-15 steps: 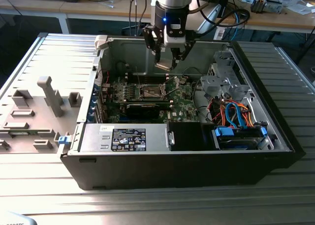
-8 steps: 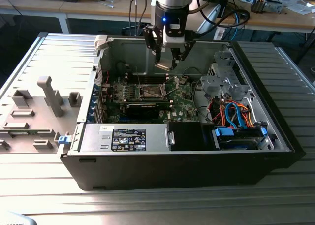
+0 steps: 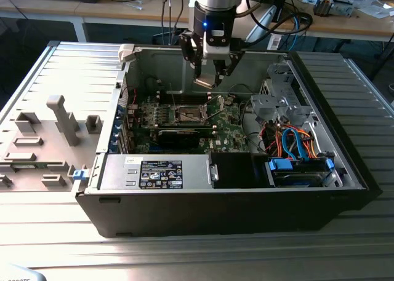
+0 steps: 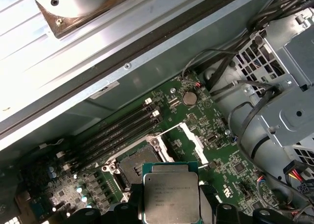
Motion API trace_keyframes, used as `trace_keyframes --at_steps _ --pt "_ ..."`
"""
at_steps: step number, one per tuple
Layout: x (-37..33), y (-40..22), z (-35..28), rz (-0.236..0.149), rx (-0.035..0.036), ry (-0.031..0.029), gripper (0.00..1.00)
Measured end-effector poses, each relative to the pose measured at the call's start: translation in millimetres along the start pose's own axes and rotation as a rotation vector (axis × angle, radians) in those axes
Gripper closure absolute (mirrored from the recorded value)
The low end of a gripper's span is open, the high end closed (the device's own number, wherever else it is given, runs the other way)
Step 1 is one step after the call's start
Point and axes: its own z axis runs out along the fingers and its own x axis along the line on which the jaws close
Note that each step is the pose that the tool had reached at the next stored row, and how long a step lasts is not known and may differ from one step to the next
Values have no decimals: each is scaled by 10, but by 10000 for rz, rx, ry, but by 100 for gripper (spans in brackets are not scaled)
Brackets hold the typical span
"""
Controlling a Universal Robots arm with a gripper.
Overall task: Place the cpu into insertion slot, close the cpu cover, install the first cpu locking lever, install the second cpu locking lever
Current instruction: 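Place the cpu into insertion slot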
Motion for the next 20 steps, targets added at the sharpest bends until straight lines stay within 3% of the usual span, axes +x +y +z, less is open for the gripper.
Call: trace_keyframes --at_steps 20 --pt "0 0 1 486 2 -37 45"
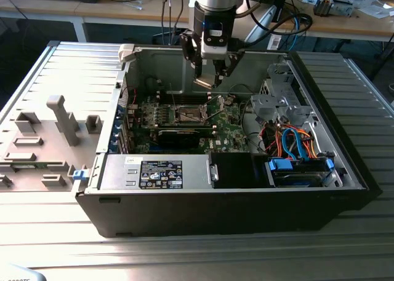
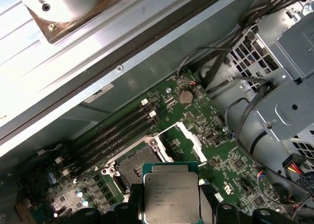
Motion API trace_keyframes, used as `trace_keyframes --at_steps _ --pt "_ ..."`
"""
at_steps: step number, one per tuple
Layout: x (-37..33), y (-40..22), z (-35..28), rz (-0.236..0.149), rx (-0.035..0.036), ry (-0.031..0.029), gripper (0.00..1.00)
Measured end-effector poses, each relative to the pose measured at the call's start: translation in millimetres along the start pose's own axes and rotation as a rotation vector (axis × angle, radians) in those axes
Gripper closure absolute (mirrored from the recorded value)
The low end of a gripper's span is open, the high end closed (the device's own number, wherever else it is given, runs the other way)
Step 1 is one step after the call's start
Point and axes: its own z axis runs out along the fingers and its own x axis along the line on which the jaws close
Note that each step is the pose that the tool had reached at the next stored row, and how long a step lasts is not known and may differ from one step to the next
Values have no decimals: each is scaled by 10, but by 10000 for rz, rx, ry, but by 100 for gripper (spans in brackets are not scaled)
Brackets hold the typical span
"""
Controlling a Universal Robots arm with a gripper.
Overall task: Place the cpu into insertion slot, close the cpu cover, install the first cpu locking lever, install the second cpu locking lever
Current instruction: 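Place the cpu into insertion slot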
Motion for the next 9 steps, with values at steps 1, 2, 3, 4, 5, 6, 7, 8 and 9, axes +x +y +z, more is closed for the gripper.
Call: trace_keyframes --at_steps 1,2,3,4,5,6,7,8,9 --pt "0 0 0 22 0 -2 45" --pt "0 0 0 39 0 -3 45" --pt "0 0 0 67 0 -5 45" --pt "0 0 0 93 0 -7 45" --pt "0 0 0 110 0 -8 45" --pt "0 0 0 135 0 -10 45" --pt "0 0 0 156 0 -12 45" --pt "0 0 1 443 -3 -31 45" --pt "0 0 1 654 -5 -45 45"
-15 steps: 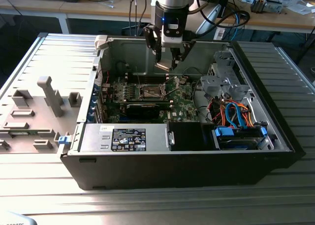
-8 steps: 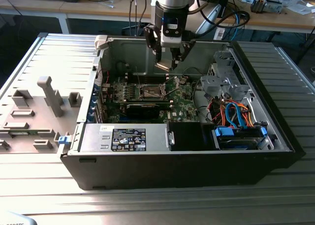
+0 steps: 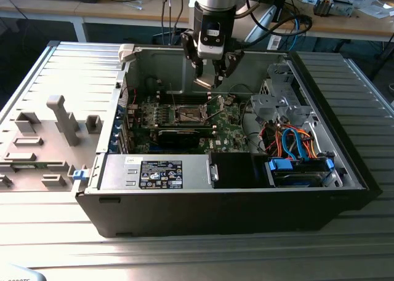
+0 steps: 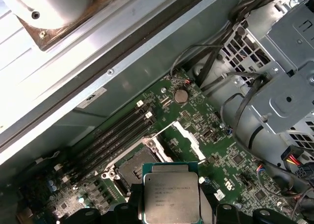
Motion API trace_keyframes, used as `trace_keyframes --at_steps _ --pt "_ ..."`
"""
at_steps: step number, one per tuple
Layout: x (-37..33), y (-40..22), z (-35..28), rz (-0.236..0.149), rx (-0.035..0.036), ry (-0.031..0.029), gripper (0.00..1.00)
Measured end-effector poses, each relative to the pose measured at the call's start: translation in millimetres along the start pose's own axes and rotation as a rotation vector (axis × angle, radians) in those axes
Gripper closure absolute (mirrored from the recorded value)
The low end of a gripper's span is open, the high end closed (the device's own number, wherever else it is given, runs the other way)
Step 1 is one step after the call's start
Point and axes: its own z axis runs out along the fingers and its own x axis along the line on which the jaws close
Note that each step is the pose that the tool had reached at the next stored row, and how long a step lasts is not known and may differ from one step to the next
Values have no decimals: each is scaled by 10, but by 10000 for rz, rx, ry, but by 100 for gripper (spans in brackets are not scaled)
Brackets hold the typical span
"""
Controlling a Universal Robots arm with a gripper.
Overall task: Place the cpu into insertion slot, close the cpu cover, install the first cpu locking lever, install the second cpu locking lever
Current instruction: 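Place the cpu into insertion slot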
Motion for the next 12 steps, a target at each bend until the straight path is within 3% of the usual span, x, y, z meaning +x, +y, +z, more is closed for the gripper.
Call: trace_keyframes --at_steps 12 --pt "0 0 0 278 -4 -17 45"
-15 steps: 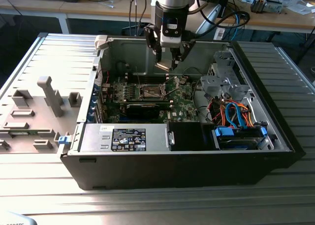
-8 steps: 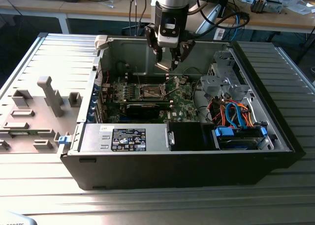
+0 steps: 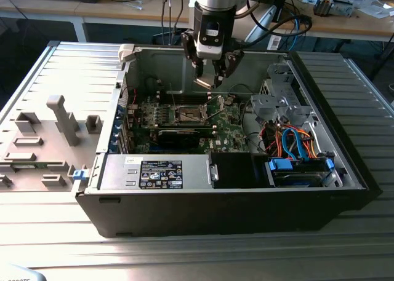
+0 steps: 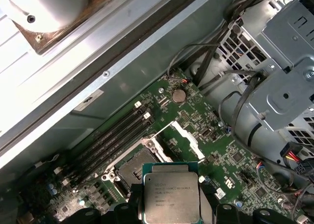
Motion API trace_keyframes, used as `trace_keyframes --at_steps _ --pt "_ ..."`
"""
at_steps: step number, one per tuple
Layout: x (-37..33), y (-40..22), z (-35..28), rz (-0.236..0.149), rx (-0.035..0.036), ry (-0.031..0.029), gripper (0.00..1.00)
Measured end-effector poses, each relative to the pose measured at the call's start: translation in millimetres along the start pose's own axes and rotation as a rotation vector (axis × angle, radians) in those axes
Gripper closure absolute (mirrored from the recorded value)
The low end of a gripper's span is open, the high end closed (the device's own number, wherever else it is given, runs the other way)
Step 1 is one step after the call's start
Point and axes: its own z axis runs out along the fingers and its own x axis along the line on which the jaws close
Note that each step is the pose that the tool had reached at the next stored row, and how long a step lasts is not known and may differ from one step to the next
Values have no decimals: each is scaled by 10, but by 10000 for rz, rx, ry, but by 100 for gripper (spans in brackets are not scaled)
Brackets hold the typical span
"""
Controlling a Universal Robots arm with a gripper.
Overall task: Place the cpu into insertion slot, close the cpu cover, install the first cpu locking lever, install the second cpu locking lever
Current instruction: 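Place the cpu into insertion slot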
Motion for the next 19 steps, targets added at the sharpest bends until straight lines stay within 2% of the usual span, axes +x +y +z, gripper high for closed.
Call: trace_keyframes --at_steps 19 --pt "0 0 0 416 -4 -28 45"
